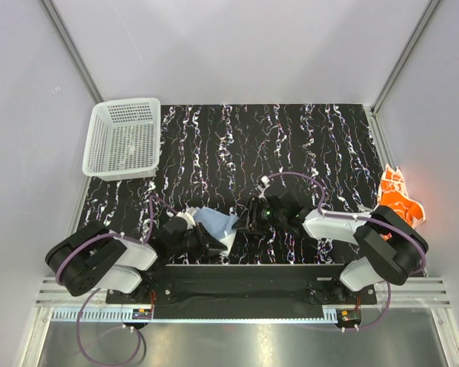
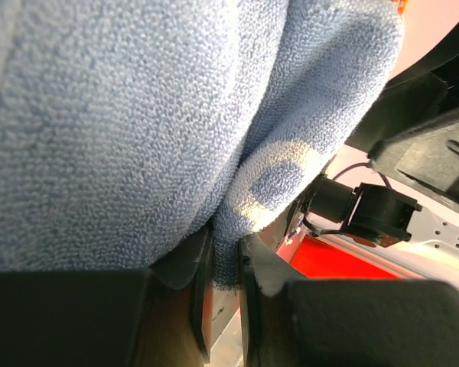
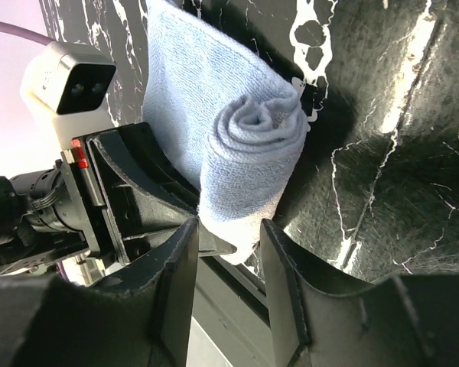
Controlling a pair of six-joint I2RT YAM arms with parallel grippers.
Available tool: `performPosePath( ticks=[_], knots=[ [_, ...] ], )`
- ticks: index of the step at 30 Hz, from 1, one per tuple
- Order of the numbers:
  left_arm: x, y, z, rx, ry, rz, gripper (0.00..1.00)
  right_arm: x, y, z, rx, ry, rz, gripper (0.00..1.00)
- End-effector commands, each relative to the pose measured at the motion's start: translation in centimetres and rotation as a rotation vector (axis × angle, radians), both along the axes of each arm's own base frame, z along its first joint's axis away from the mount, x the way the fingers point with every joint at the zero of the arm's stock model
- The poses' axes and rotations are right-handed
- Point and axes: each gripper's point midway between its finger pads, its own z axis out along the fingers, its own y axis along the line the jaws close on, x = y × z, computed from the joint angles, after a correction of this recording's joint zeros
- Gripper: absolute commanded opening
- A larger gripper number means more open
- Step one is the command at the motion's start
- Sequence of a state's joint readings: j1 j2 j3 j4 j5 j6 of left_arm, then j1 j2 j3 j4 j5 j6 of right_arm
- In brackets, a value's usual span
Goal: Roll the towels
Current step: Roll the towel
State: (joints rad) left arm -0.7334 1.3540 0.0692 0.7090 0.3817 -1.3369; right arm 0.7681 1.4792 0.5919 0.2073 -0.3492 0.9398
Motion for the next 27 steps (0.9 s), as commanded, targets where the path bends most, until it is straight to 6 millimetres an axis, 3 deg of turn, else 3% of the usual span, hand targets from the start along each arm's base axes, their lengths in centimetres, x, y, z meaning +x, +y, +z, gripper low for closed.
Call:
performPosePath(
  ticks=[1,14,24,26,27],
  knots=[
    [-0.5,0.3,-0.2,-0.027,0.02,-0.001,0.0,0.3,0.6,0.5,0.044,-0.038,-0.009,0.45],
    [-0.6,0.6,-0.7,-0.033,0.036,0.007,0.0,0.2,1.9,-2.9,0.054,0.03,0.009,0.45],
    [-0.5,0.5,-0.6,-0.031,0.026,0.0,0.0,0.1,2.6,-4.0,0.064,0.047,0.025,0.48],
    [-0.5,0.5,-0.6,-0.031,0.021,-0.006,0.0,0.1,2.8,-4.1,0.069,0.049,0.026,0.41],
    [-0.4,0.5,-0.7,-0.021,0.017,-0.012,0.0,0.1,2.9,-4.2,0.069,0.049,0.029,0.32]
  ],
)
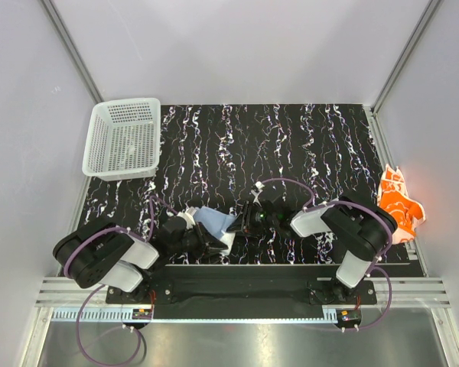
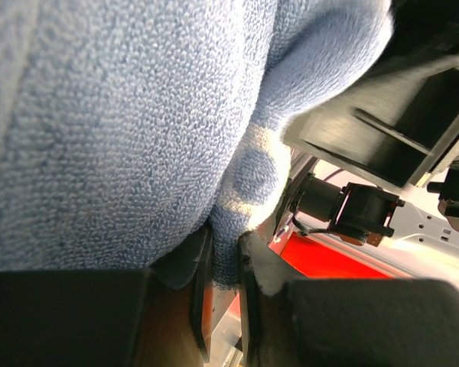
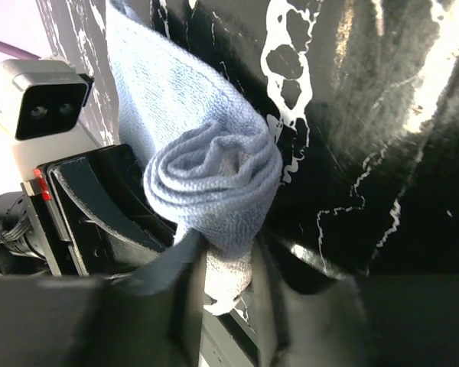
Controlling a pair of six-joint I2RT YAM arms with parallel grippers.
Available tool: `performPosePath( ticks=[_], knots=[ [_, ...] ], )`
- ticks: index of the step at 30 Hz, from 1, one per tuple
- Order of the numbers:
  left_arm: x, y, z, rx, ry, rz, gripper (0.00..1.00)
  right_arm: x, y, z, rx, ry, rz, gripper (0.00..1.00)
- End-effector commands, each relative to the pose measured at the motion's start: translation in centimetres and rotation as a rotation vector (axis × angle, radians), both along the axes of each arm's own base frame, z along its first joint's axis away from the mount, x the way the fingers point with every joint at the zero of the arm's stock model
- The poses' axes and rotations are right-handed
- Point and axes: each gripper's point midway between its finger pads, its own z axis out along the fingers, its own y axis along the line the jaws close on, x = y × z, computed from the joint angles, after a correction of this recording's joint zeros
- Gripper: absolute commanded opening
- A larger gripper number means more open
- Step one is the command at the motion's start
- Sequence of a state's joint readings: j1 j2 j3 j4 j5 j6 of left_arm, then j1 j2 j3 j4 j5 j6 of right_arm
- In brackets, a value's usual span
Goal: Roll the towels
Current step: Roll the towel
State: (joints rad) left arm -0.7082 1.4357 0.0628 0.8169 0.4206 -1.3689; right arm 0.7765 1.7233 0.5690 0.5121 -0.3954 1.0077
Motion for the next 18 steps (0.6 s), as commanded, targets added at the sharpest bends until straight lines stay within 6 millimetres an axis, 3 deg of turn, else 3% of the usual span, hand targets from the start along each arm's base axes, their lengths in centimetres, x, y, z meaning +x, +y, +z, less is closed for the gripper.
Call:
performPosePath(
  ticks=[1,2,5,6,7,9,10,12,13,15,16,18],
  knots=[
    [-0.8,0.7,-0.8,0.026,-0.009,-0.023,0.0,-0.6,0.7,-0.5,0.001,0.011,0.023,0.28],
    [-0.7,0.8,-0.9,0.045,-0.018,-0.032,0.0,-0.5,0.7,-0.5,-0.002,0.011,0.02,0.21],
    [0.0,1.0,-0.7,0.093,-0.059,-0.03,0.03,-0.5,0.6,-0.6,-0.027,0.025,0.017,0.14],
    [-0.5,1.7,-1.8,0.161,-0.04,-0.048,0.04,-0.3,0.4,-0.7,-0.041,0.024,0.006,0.13],
    [0.6,1.4,-0.6,0.166,-0.094,-0.032,0.08,-0.6,0.0,-1.0,-0.072,0.04,0.004,0.09],
    [0.4,2.6,-1.3,0.27,-0.091,-0.047,0.21,-0.2,-0.4,-0.8,-0.106,0.03,-0.013,0.07],
    [1.7,2.6,0.1,0.282,-0.151,-0.021,0.26,-0.5,-1.1,-1.0,-0.144,0.044,-0.017,0.07],
    [1.5,3.8,-0.1,0.372,-0.163,-0.035,0.38,-0.6,-2.0,-1.2,-0.216,0.06,-0.034,0.06],
    [2.9,3.6,1.7,0.372,-0.228,-0.009,0.41,-0.4,-2.4,-0.9,-0.236,0.052,-0.039,0.06],
    [2.5,4.8,1.5,0.467,-0.24,-0.041,0.46,0.1,-2.8,-0.4,-0.282,0.043,-0.057,0.06],
    [3.2,5.2,2.1,0.501,-0.273,-0.024,0.48,-0.6,-3.7,-0.9,-0.341,0.07,-0.048,0.06],
    [3.5,4.9,3.6,0.536,-0.341,-0.06,0.5,-0.2,-4.0,-0.5,-0.376,0.064,-0.06,0.06]
  ],
)
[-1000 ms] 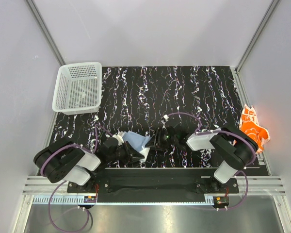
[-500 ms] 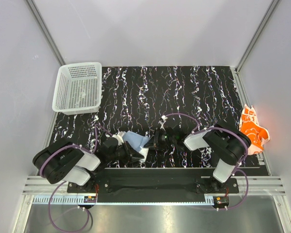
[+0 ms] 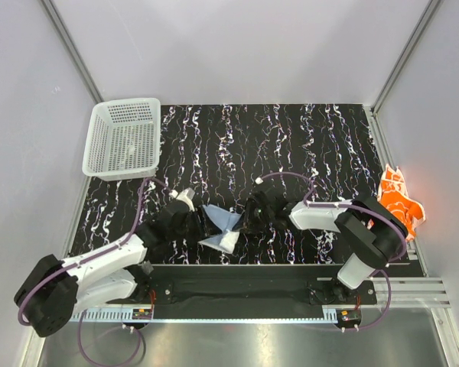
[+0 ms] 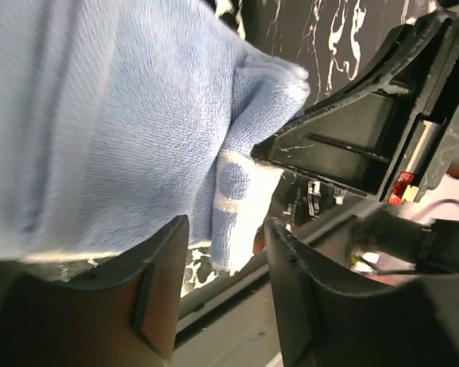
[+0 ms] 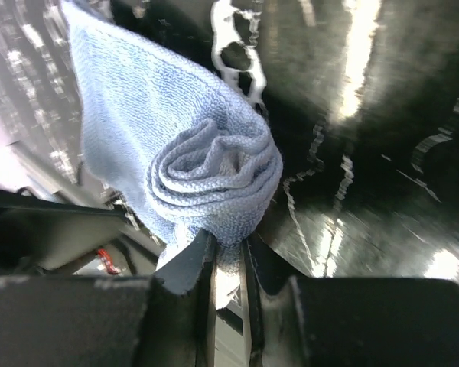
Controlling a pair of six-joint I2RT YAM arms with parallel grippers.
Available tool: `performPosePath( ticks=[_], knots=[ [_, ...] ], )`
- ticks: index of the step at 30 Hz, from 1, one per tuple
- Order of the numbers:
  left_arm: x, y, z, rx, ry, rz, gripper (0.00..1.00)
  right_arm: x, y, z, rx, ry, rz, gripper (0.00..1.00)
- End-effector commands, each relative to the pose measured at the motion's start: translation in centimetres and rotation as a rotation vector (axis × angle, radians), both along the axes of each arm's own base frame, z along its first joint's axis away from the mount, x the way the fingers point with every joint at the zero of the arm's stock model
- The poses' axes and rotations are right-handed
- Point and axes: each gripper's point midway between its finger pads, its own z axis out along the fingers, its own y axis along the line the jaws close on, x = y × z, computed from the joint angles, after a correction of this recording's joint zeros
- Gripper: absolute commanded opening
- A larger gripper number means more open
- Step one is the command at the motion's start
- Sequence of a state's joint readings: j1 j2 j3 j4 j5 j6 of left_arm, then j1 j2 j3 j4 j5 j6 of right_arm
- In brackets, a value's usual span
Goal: Roll the towels
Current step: Roll the towel
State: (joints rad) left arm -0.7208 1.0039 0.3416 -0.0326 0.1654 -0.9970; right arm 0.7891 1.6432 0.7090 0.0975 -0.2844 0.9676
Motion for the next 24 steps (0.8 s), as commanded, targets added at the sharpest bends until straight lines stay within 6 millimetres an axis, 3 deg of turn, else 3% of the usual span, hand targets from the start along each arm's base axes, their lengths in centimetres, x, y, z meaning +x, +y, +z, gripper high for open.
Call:
performPosePath(
  ticks=[1,4,5,9,14,15,16,24],
  knots=[
    [0.6,2.2,0.5,0.214,-0.105,-0.031,0.56,-1.0,-3.2,-1.0,-0.21,0.031,-0.013,0.06],
    [1.1,1.4,2.8,0.311,-0.23,-0.068,0.56,-1.1,-3.6,-0.9,-0.258,0.044,-0.017,0.05],
    [0.5,0.1,4.2,0.318,-0.279,-0.119,0.57,-0.9,-3.5,-0.6,-0.26,0.04,-0.02,0.06],
    [-0.3,-2.5,5.7,0.386,-0.385,-0.187,0.56,-1.2,-3.8,-0.5,-0.298,0.065,-0.019,0.05],
    [-1.9,-6.0,4.7,0.526,-0.459,-0.29,0.57,-0.8,-3.6,0.1,-0.313,0.067,-0.017,0.05],
    [-1.9,-6.3,3.5,0.578,-0.456,-0.304,0.57,-0.9,-3.6,0.1,-0.318,0.069,-0.016,0.05],
    [-2.3,-7.3,3.9,0.581,-0.47,-0.318,0.57,-0.8,-3.5,0.3,-0.314,0.066,-0.016,0.06],
    [-2.8,-9.2,0.6,0.723,-0.475,-0.383,0.56,-0.8,-3.3,0.7,-0.307,0.061,-0.009,0.06]
  ],
)
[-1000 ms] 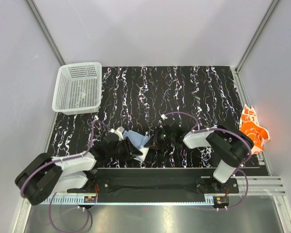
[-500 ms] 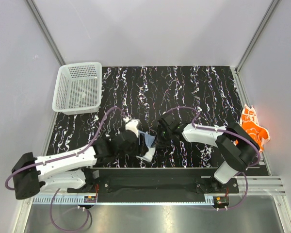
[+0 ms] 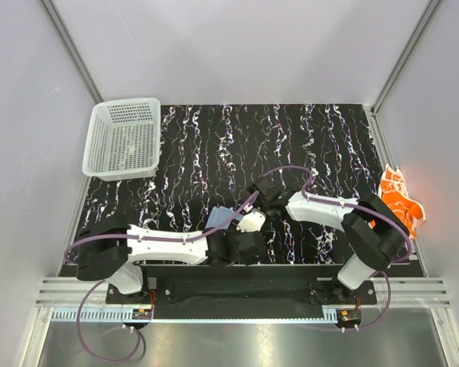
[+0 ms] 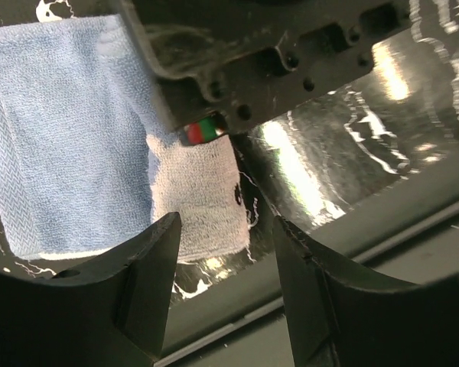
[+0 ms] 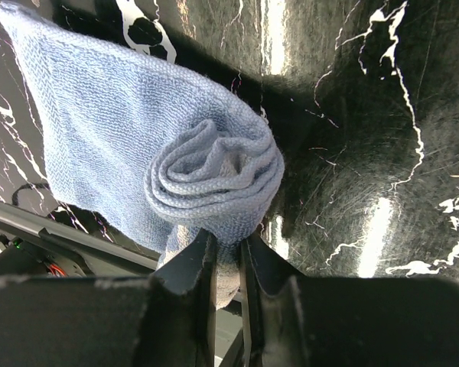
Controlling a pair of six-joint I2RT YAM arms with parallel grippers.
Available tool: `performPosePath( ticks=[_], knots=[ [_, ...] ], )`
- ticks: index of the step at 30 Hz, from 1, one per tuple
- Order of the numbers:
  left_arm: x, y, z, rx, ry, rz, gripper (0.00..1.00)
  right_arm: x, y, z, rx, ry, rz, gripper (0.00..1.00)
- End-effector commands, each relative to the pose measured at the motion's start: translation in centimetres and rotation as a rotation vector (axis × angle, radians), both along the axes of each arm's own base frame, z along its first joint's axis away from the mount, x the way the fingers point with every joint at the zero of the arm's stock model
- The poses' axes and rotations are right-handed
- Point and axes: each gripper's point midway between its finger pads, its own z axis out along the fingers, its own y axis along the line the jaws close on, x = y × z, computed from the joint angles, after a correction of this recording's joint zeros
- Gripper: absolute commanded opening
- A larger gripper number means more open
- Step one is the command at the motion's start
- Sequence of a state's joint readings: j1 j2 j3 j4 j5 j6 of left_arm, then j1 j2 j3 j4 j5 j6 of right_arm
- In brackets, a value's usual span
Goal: Roll the towels
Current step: Roll the towel
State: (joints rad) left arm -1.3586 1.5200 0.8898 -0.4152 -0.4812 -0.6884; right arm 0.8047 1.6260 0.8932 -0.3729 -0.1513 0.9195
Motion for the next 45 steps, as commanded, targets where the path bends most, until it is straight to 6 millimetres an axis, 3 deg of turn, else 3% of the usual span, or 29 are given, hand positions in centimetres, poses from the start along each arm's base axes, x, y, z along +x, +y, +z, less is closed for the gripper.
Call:
performPosePath(
  ticks=[1,13,19,21,25,29,36,45],
  knots=[
    [1.2,-0.9,0.8,0.033,-0.086,0.02,0.56,0.0,-0.1,0.3,-0.028,-0.017,0.015,0.06],
    [1.6,0.2,-3.1,0.179,-0.108,0.101,0.53,-0.5,0.2,0.6,0.007,-0.012,0.035,0.06],
    [1.1,1.6,-4.9,0.201,-0.087,0.119,0.39,-0.7,0.5,1.0,0.024,-0.01,0.049,0.06],
    [0.9,1.8,-5.3,0.202,-0.078,0.116,0.25,-0.7,0.7,1.1,0.033,-0.011,0.054,0.06],
    [0.6,2.2,-5.9,0.205,-0.068,0.107,0.07,-0.8,0.7,1.3,0.043,-0.01,0.063,0.08],
    [0.4,2.0,-5.4,0.168,-0.055,0.096,0.0,-0.9,0.1,1.2,0.014,-0.014,0.063,0.16],
    [-0.7,0.5,-3.7,0.043,0.005,0.031,0.0,0.0,-1.5,1.6,-0.064,-0.047,0.068,0.54],
    [-0.4,1.0,-2.2,-0.074,0.07,0.057,0.0,2.6,-5.6,0.7,-0.081,-0.03,-0.009,0.61]
  ],
)
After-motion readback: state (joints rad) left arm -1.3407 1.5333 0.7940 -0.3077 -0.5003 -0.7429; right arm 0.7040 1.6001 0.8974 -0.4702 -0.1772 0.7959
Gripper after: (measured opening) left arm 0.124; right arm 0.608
